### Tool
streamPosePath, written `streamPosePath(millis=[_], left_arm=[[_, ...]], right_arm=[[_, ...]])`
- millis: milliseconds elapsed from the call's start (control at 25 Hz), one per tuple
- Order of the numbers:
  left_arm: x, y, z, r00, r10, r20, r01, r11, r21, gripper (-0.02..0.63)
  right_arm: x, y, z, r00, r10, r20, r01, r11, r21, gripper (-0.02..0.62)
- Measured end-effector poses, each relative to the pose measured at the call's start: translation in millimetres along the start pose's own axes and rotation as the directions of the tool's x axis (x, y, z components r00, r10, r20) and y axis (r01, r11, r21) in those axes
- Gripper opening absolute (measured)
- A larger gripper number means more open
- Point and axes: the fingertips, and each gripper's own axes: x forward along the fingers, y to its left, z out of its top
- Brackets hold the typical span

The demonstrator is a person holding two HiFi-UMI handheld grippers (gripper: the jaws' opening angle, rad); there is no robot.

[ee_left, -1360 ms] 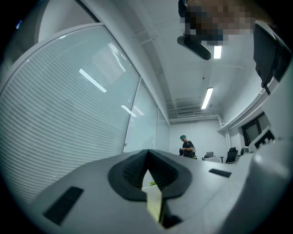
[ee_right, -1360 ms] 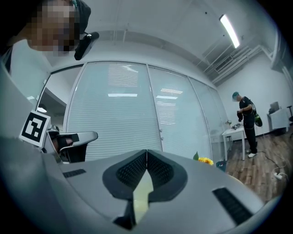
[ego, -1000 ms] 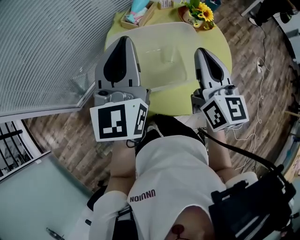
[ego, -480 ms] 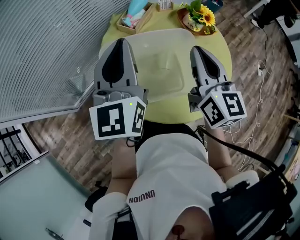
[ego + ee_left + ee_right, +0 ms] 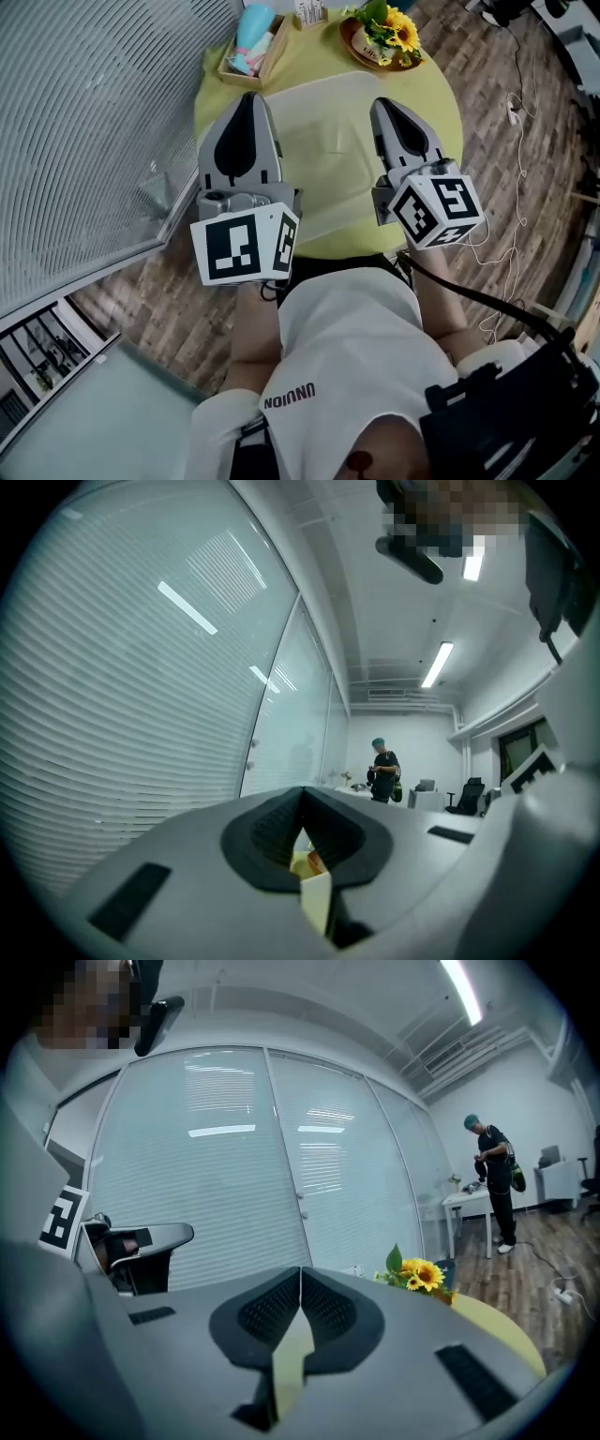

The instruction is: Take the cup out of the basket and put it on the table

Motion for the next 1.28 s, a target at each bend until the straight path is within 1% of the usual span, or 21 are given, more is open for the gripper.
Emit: streamPosePath(millis=[120,360,560,640,680,720,760,800,1120,1280], left_arm=[[11,6,-12,0.999,-0.041,-0.025,0.041,0.999,-0.002,0.014],[29,22,-45,0.992,-0.099,-0.078,0.094,0.993,-0.065,0.014],[39,29,-68,0.98,-0.157,-0.125,0.145,0.985,-0.095,0.014],[42,30,-76,0.974,-0.176,-0.143,0.162,0.981,-0.108,0.014],[43,30,-79,0.971,-0.185,-0.15,0.17,0.979,-0.113,0.014],[44,30,-82,0.969,-0.194,-0.156,0.177,0.977,-0.117,0.014],[45,30,-84,0.966,-0.202,-0.16,0.184,0.975,-0.122,0.014],[47,30,-87,0.964,-0.21,-0.166,0.19,0.973,-0.127,0.014],[60,24,-107,0.944,-0.269,-0.19,0.241,0.958,-0.156,0.014],[65,21,-113,0.935,-0.295,-0.195,0.265,0.95,-0.166,0.014]], right_arm=[[14,-1,-13,0.999,-0.036,-0.039,0.036,0.999,0.007,0.02],[43,-3,-46,0.988,-0.077,-0.134,0.085,0.995,0.054,0.021],[53,-8,-64,0.973,-0.147,-0.177,0.154,0.988,0.025,0.023],[56,-11,-71,0.968,-0.167,-0.189,0.175,0.984,0.027,0.025],[57,-12,-75,0.965,-0.174,-0.198,0.184,0.982,0.032,0.03],[59,-14,-80,0.961,-0.178,-0.211,0.189,0.981,0.035,0.051],[61,-14,-85,0.957,-0.179,-0.227,0.192,0.981,0.037,0.088],[64,-15,-91,0.953,-0.18,-0.246,0.195,0.98,0.037,0.105],[74,-23,-124,0.914,-0.209,-0.347,0.233,0.972,0.026,0.148],[78,-26,-140,0.899,-0.199,-0.391,0.243,0.968,0.068,0.158]])
